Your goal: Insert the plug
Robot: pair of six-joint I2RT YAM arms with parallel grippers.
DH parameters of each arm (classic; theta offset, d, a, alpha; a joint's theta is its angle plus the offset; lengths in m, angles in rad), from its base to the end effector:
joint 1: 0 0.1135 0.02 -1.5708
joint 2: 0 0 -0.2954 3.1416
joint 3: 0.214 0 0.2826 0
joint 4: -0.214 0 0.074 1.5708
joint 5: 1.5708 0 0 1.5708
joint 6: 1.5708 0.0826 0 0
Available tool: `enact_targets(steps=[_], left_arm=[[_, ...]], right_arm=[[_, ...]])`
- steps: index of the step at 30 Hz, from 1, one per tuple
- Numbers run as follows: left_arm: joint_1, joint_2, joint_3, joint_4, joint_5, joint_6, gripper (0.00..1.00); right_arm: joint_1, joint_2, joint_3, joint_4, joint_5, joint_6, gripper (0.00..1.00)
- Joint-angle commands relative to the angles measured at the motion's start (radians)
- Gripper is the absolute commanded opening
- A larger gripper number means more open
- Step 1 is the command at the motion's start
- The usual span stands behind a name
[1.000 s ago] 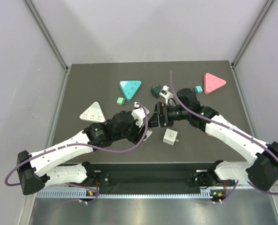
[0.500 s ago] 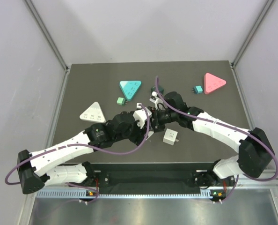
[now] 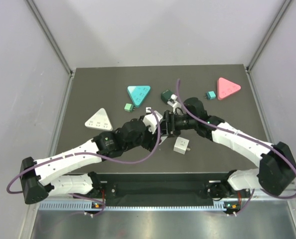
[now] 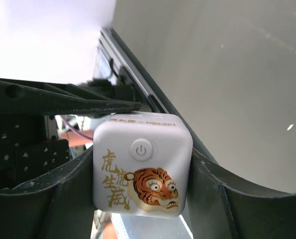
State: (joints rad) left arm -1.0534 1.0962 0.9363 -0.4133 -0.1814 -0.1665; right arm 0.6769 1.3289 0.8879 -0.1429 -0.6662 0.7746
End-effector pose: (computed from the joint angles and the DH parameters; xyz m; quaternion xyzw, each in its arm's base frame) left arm 0.1602 -0.2513 0.3073 0.3361 0.8085 -0.2077 0.4361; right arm 0.2335 0.2531 0.2601 -0.1140 0.8389 0.5125 0.1437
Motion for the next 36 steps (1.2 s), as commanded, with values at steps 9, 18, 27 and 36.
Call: enact_targets(steps=[9,18,27,36], left_arm=[[0.187,0.014,0.065,0.011,-0.058,-0.076,0.65],[0.224,0.062,0.093,0.036,0.168,0.008,0.71],[0.277,0.080,0.079,-0.036,0.028,-0.010,0.79],[0.881,0.388,0.335,-0.231,-0.227,-0.126,0.45]], right_arm=[[-0.181,-0.197,-0.030,-0.132,0.185,-0.159,0.00],[-0.247,-0.229,-0.058,-0.100,0.166,-0.166,0.00],[-0.287,-0.211,-0.044,-0.090,0.152,-0.181,0.00],[-0.287,-0.281,-0.104,-0.089,0.209,-0.187,0.00]])
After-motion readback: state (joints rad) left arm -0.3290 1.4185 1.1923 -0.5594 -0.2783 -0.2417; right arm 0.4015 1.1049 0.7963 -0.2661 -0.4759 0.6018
